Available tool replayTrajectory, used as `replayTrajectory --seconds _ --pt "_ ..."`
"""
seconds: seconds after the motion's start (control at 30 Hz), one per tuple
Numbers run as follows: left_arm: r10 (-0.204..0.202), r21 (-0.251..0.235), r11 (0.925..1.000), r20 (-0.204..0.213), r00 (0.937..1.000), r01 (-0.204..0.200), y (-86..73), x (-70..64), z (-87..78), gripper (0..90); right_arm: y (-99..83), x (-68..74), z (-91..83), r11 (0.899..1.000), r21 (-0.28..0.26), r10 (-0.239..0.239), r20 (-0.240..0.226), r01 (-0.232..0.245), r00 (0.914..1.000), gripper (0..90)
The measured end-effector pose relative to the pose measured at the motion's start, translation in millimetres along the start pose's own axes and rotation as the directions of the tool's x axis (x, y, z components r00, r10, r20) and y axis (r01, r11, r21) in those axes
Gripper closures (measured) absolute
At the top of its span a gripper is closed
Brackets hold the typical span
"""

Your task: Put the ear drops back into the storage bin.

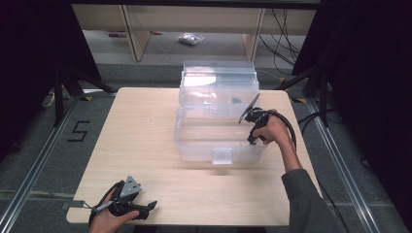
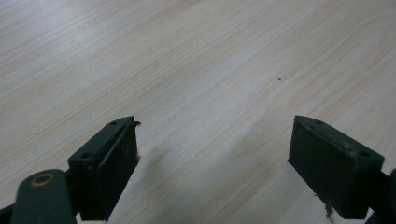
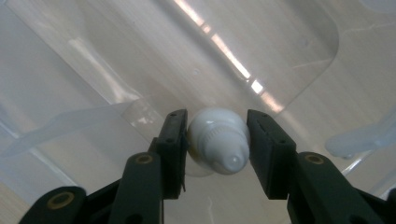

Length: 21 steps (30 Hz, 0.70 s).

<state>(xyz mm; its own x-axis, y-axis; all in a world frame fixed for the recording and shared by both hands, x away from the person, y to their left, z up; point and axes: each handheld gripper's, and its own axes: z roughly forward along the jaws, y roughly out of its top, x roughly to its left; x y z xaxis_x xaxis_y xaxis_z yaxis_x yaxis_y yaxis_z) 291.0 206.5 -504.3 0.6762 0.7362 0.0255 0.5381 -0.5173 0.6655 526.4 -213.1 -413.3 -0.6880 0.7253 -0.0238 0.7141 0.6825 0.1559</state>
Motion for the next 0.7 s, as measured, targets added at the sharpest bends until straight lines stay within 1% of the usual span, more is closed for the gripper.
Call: replayTrajectory --seconds 0.03,0.07,0.1,0.13,0.17,0.2,0.23,0.27,0.3,0.33,0.37,0.43,0.47,0.5,0.53,0.57,0.6,0.63,0.7 --pt "-0.011 -0.002 0.9999 0.000 0.9999 0.011 -0.1 -0.7 0.5 15.1 -0.5 -2.7 2.8 0.999 -0.005 -0.035 0.008 0.035 0.9994 60.1" --pt "-0.001 0.000 1.0000 0.001 1.0000 0.001 0.1 -0.3 0.1 15.1 -0.5 -2.7 2.8 0.999 -0.005 -0.035 0.008 0.035 0.9994 60.1" --pt "-0.008 -0.005 1.0000 0.000 1.0000 0.008 -0.2 -0.7 0.4 15.1 -0.4 -3.1 3.7 1.000 -0.006 -0.028 0.005 0.028 0.9996 60.1" --pt "-0.009 -0.006 0.9999 0.000 1.0000 0.009 -0.2 -0.7 0.6 15.1 0.2 0.0 2.3 1.000 0.015 0.013 0.004 -0.013 0.9999 60.1" --pt "0.006 -0.003 1.0000 -0.001 1.0000 -0.006 0.2 -0.1 0.0 15.1 0.0 -0.6 3.5 1.000 0.003 0.004 0.005 -0.004 1.0000 60.1" --pt "-0.001 -0.008 1.0000 -0.001 1.0000 0.001 0.1 -0.7 0.2 15.1 0.1 -0.6 4.4 1.000 0.004 0.004 0.003 -0.004 1.0000 60.1" --pt "0.000 -0.008 1.0000 0.000 1.0000 0.000 0.1 -0.6 0.2 15.1 0.5 0.9 4.7 0.999 0.022 0.026 0.001 -0.026 0.9996 60.1" --pt "0.000 -0.007 1.0000 -0.001 1.0000 0.000 0.1 -0.5 0.2 15.1 0.5 -0.9 6.7 1.000 0.014 -0.003 0.001 0.003 1.0000 60.1" --pt "0.006 -0.003 1.0000 -0.002 1.0000 -0.006 0.2 -0.1 0.0 15.1 0.3 -1.8 9.7 1.000 0.012 -0.012 0.000 0.012 0.9999 60.1" --pt "0.005 -0.003 1.0000 -0.002 1.0000 -0.005 0.1 -0.2 0.1 15.1 0.3 -1.8 9.7 1.000 0.012 -0.012 0.000 0.012 0.9999 60.1" --pt "-0.011 -0.006 0.9999 0.001 0.9999 0.011 -0.2 -0.8 0.7 15.1 -0.7 -1.1 10.5 1.000 0.015 0.003 -0.001 -0.003 1.0000 60.1" --pt "-0.006 -0.004 1.0000 0.000 1.0000 0.006 -0.1 -0.6 0.5 15.1 -1.0 -0.9 10.7 1.000 0.014 0.006 0.000 -0.006 1.0000 60.1" --pt "-0.014 -0.009 0.9999 0.002 0.9999 0.014 -0.1 -1.1 0.8 15.1 -1.4 -1.0 10.6 1.000 0.013 -0.001 -0.008 0.001 1.0000 60.1" --pt "0.000 -0.006 1.0000 0.001 1.0000 0.000 0.2 -0.6 0.5 15.1 -1.4 1.1 9.7 0.999 0.037 0.032 -0.021 -0.031 0.9993 60.1" --pt "0.001 -0.006 1.0000 0.001 1.0000 -0.001 0.2 -0.8 0.3 15.1 -1.6 1.1 9.7 0.999 0.037 0.032 -0.021 -0.031 0.9993 60.1" --pt "0.002 -0.005 1.0000 0.001 1.0000 -0.002 0.2 -0.7 0.3 15.1 -2.2 -1.3 11.2 1.000 0.030 -0.002 -0.021 0.003 0.9998 60.1" --pt "0.002 -0.005 1.0000 0.001 1.0000 -0.002 0.2 -0.7 0.3 15.1 -2.2 -1.3 11.2 1.000 0.030 -0.002 -0.021 0.003 0.9998 60.1" --pt "-0.001 -0.007 1.0000 0.000 1.0000 0.001 0.2 -0.8 0.4 15.1 -1.8 2.0 10.4 0.999 0.047 0.028 -0.026 -0.027 0.9993 60.0" --pt "-0.001 -0.007 1.0000 0.000 1.0000 0.001 0.1 -0.7 0.3 15.1 -2.1 1.5 11.0 0.999 0.038 0.021 -0.025 -0.020 0.9995 60.0"
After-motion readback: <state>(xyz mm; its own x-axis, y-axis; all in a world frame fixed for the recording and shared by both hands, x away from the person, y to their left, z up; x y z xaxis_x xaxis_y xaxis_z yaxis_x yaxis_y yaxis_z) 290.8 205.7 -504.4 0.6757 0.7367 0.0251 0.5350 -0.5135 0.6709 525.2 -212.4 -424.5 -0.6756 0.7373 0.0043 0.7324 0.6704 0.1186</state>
